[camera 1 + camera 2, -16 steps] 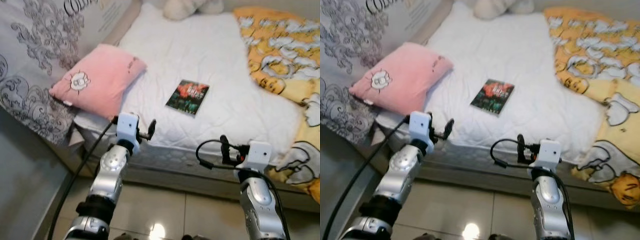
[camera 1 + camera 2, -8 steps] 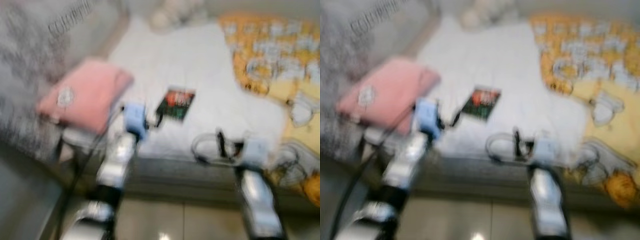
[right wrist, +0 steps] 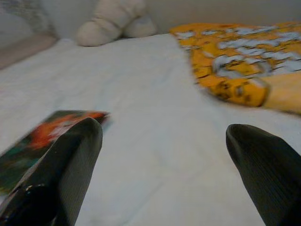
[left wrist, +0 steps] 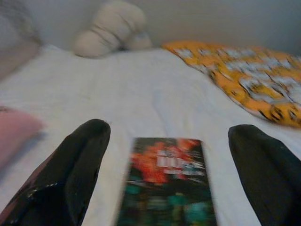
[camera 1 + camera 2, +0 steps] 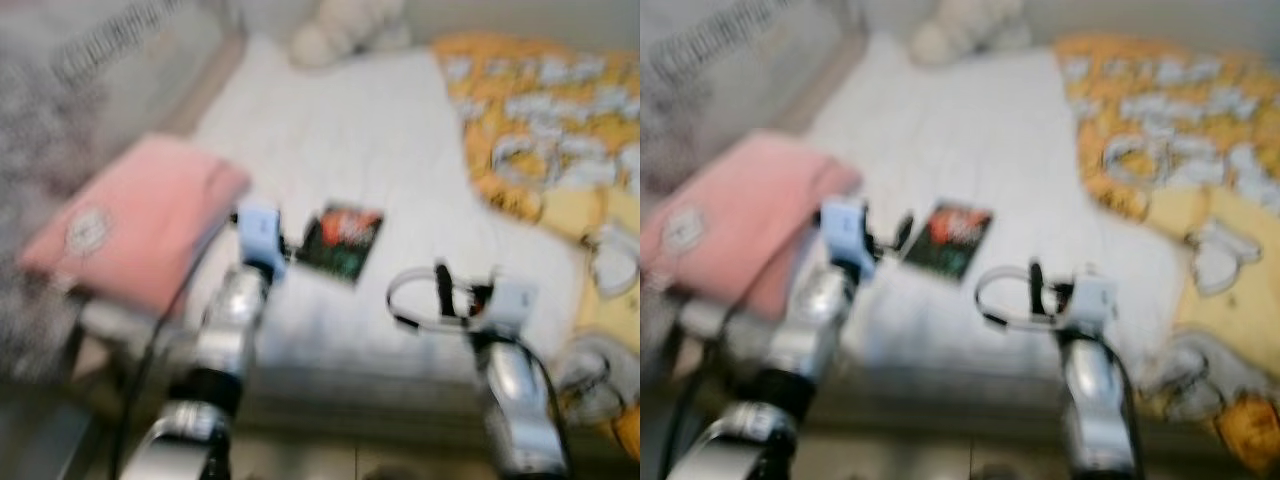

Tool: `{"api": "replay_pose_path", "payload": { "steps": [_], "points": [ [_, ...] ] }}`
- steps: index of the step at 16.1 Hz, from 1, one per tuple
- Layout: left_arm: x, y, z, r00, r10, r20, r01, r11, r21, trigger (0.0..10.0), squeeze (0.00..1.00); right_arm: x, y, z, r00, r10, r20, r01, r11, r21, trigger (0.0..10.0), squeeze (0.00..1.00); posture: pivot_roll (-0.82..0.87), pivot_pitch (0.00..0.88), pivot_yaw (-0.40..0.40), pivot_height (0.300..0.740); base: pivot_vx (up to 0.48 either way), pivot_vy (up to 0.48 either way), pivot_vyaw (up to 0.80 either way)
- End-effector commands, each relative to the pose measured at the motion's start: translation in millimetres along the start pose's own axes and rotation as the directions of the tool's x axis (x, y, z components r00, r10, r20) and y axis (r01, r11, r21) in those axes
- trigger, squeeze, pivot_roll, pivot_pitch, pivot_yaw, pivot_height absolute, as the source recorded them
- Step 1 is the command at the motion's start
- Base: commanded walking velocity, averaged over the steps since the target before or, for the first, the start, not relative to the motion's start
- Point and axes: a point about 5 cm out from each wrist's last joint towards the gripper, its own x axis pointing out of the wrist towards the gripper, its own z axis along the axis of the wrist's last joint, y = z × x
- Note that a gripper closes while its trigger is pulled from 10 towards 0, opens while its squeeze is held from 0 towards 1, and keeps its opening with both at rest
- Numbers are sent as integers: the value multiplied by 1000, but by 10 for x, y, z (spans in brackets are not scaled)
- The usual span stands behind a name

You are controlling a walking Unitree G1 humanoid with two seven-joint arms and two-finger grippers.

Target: Clean up the room

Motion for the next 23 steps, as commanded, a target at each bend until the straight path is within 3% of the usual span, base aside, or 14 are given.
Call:
{"api": "replay_pose_path", "payload": {
  "steps": [1,4,6,8,11,13,16,18,20,23],
  "points": [
    [9,156,41,999,44,8,-44,999,24,10000,0,13,47,27,1000,19,9,-19,1000,-5,10000,0,-9,0,2,740,480,0,0],
    [93,298,-5,995,73,-61,-72,997,24,10000,0,-28,-16,17,999,27,-19,-27,999,-40,10000,0,-41,0,-8,740,451,0,-263],
    [149,257,-93,987,79,-140,-70,995,72,10000,0,-139,-85,-40,999,17,-49,-19,999,-46,10000,0,-60,0,-27,740,0,0,-788],
    [171,236,-184,971,105,-214,-93,994,61,10000,0,-288,-100,-114,996,36,-85,-42,996,-73,10000,0,-103,0,-52,740,0,0,-788],
    [192,257,-179,960,169,-222,-146,982,118,10000,0,-460,-126,-93,994,56,-93,-65,993,-96,10000,0,-133,0,-57,740,0,0,-788],
    [232,302,-86,954,246,-170,-202,950,239,10000,0,-808,-241,36,990,61,-128,-79,987,-140,10000,0,-223,89,-91,740,0,0,0],
    [188,346,-131,946,276,-170,-238,948,211,10000,0,-1088,-315,124,987,37,-154,-60,986,-153,10000,0,-278,152,-107,740,0,0,0],
    [119,445,-191,929,325,-179,-274,926,261,10000,0,-1322,-273,123,977,54,-205,-85,986,-146,10000,0,-300,196,-117,740,0,0,0],
    [76,575,-192,901,395,-183,-345,904,252,10000,0,-1430,-233,123,966,68,-250,-105,985,-134,10000,0,-293,214,-120,740,0,0,0],
    [20,659,-244,883,414,-221,-370,904,214,10000,0,-1424,-213,141,962,74,-264,-110,986,-122,10000,0,-279,219,-113,740,0,0,0]
  ]
}}
